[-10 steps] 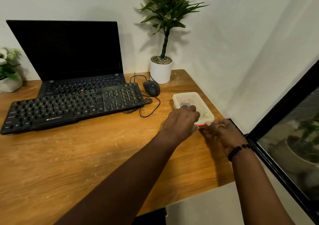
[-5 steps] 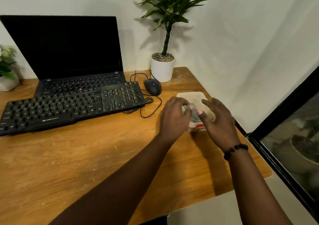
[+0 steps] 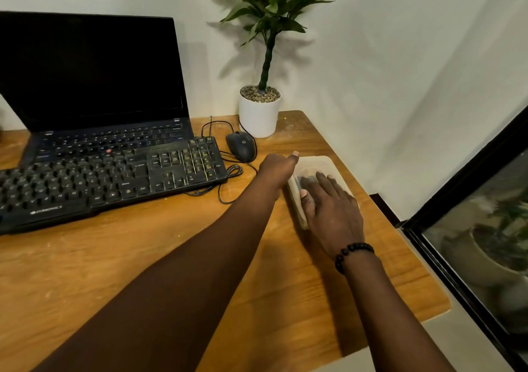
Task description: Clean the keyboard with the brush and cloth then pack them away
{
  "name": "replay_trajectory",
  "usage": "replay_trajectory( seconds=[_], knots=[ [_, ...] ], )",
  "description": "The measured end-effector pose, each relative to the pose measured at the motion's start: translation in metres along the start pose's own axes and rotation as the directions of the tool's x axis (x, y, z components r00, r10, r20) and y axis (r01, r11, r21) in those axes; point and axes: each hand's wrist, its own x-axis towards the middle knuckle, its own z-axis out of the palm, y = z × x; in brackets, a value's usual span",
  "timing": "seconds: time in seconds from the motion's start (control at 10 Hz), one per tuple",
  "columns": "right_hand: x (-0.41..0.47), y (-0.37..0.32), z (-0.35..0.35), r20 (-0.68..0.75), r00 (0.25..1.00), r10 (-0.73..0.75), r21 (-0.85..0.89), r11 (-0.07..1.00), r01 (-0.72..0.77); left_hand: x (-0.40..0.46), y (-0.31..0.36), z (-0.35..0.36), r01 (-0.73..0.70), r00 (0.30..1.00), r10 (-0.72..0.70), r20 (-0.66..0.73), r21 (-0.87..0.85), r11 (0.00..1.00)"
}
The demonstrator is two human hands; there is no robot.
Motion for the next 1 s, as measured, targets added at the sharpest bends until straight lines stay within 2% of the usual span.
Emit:
replay_trajectory(
  seconds=[0.1,0.2,0.3,0.4,0.5,0.6,0.7,0.8,0.9,1.0],
  knots=[
    [0.001,0.001,-0.001,0.023,1.0,0.001,-0.009,1.0,-0.001,0.012,0.007,-0.001,-0.052,0.999,0.049,-0.023,-0.172,0.984],
    [0.0,0.0,-0.001,0.016,1.0,0.005,-0.013,1.0,-0.005,0.019,0.009,-0.003,-0.244,0.969,0.238,0.072,0.096,0.965],
    [0.0,0.0,0.0,0.016,1.0,0.008,-0.016,1.0,-0.008,0.027,0.01,0.006,-0.463,0.875,0.458,0.158,0.55,0.695],
    [0.002,0.0,0.002,0.018,1.0,0.013,-0.021,1.0,-0.012,0.033,0.008,0.016,-0.55,0.787,0.583,0.201,0.658,0.515],
    [0.001,0.0,0.003,0.012,1.0,0.02,-0.03,0.999,-0.019,0.031,0.005,0.021,-0.63,0.669,0.695,0.262,0.697,0.343],
    [0.001,-0.001,0.002,0.027,1.0,0.015,-0.029,0.999,-0.015,0.03,0.002,0.021,-0.624,0.624,0.734,0.267,0.736,0.263],
    [0.002,-0.002,-0.002,0.042,0.999,0.021,-0.016,1.0,-0.021,0.019,0.001,0.013,-0.626,0.626,0.739,0.248,0.725,0.287],
    [0.0,-0.005,-0.009,0.069,0.998,0.006,-0.002,1.0,-0.006,-0.008,-0.009,-0.001,-0.614,0.579,0.804,0.135,0.722,0.32],
    [0.011,-0.01,-0.024,0.144,0.989,0.01,-0.046,0.999,-0.004,-0.044,-0.02,-0.02,-0.566,0.583,0.811,0.054,0.743,0.358],
    [0.016,-0.024,-0.04,0.167,0.985,0.033,-0.201,0.98,0.002,-0.074,-0.043,-0.044,-0.467,0.594,0.795,0.124,0.858,0.215]
  ],
)
